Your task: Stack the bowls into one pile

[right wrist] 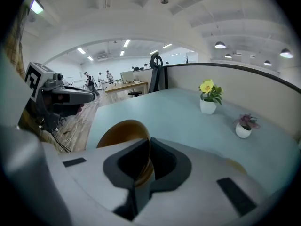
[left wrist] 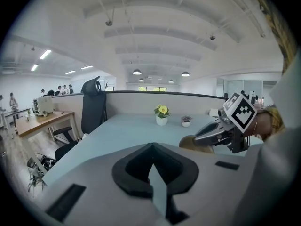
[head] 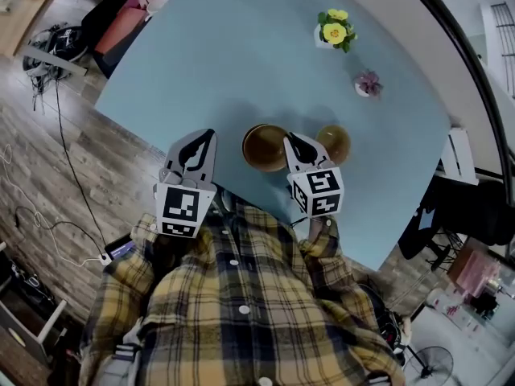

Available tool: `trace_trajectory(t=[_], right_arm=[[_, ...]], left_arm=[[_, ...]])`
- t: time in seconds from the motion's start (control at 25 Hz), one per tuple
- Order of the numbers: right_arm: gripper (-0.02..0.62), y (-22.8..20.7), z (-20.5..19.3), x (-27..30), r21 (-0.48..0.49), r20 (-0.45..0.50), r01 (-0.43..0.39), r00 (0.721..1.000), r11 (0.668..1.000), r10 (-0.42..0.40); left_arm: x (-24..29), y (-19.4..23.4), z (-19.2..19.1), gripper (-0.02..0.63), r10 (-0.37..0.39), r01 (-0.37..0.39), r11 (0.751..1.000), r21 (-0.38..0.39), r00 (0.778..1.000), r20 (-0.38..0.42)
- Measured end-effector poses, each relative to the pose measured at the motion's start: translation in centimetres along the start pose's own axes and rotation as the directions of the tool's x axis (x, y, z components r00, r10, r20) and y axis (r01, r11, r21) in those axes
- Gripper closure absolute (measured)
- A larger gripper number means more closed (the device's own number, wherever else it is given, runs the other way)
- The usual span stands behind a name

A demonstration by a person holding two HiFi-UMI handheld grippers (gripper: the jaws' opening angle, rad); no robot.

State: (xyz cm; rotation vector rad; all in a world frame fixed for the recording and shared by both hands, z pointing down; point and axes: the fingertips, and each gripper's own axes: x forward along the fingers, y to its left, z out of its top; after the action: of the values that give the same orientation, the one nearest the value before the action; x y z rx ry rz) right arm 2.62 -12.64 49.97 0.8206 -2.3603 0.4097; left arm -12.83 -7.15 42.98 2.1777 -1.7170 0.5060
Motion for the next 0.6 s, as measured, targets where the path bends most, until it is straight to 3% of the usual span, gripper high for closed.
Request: trace_trajectory(t=[0.28, 0.6], right_arm=[[0.577, 0.4, -1.7, 2.2, -0.011, -0.068, -0.052, 0.996, 0.999, 0.051], [0.575, 0.7, -2.5, 3.1, -0.064, -0.078, -0.07, 0.995, 0.996, 0.065]], left_arm=[[0.1, 1.0, -0.6, 0.615, 0.045, -0.046, 0.999, -0.026, 0.999, -0.02], [1.0, 0.7, -0.5, 0.615, 0.05, -0.051, 0.998, -0.028, 0.998, -0.029]])
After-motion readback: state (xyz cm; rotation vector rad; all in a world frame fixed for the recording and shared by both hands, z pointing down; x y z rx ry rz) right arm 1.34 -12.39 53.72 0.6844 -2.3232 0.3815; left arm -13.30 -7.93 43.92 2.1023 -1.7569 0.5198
